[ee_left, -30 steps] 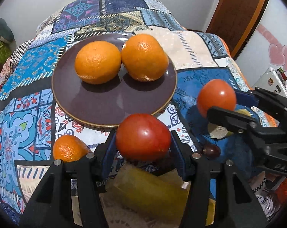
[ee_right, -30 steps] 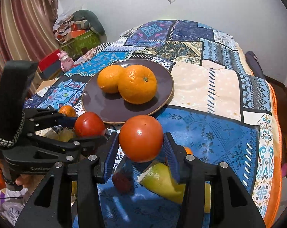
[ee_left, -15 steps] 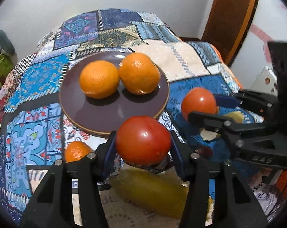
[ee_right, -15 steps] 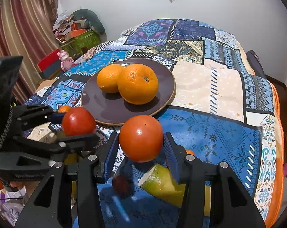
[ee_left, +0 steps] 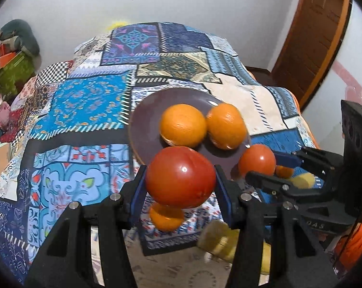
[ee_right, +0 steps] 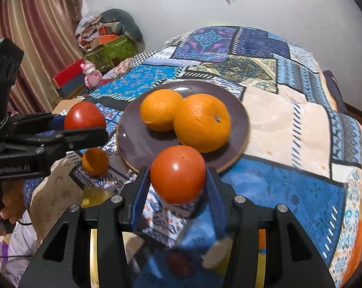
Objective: Organize fruits
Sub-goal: 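Carry both held tomatoes over the plate beside the oranges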
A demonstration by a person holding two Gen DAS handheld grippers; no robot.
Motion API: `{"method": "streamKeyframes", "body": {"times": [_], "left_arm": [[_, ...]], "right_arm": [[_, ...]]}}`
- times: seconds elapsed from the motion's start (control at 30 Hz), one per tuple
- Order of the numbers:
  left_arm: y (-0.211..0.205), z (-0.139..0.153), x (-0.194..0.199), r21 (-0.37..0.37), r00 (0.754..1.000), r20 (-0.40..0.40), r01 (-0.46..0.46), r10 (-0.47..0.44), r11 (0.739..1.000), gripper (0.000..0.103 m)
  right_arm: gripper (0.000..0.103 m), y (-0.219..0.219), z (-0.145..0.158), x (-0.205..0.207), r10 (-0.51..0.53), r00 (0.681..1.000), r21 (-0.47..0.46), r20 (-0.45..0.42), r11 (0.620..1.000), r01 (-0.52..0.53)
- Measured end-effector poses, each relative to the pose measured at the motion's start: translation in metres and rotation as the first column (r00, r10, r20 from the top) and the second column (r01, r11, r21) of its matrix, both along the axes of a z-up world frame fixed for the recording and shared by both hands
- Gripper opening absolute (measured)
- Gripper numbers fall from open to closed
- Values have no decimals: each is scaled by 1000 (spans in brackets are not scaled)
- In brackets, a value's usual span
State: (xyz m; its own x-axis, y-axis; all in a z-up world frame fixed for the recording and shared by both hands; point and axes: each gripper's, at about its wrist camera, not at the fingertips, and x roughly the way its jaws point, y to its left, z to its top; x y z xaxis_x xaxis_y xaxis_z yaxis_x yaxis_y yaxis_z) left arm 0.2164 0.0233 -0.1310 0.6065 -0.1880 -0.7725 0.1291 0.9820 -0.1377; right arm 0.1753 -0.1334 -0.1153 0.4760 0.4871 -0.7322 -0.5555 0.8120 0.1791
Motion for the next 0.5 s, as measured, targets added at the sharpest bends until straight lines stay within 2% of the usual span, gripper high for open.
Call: {"method": "streamKeyframes", "body": {"times": [0.27, 0.5], "left_arm": [[7, -10, 11, 4, 1000, -21, -13, 13, 1000, 53], [13, -14, 22, 3, 999, -28, -21, 21, 1000, 53]], "right_arm": [[44, 31, -6, 12, 56, 998, -41, 4, 998, -56], [44, 42, -10, 21, 79, 997, -57, -3, 995, -79]]}}
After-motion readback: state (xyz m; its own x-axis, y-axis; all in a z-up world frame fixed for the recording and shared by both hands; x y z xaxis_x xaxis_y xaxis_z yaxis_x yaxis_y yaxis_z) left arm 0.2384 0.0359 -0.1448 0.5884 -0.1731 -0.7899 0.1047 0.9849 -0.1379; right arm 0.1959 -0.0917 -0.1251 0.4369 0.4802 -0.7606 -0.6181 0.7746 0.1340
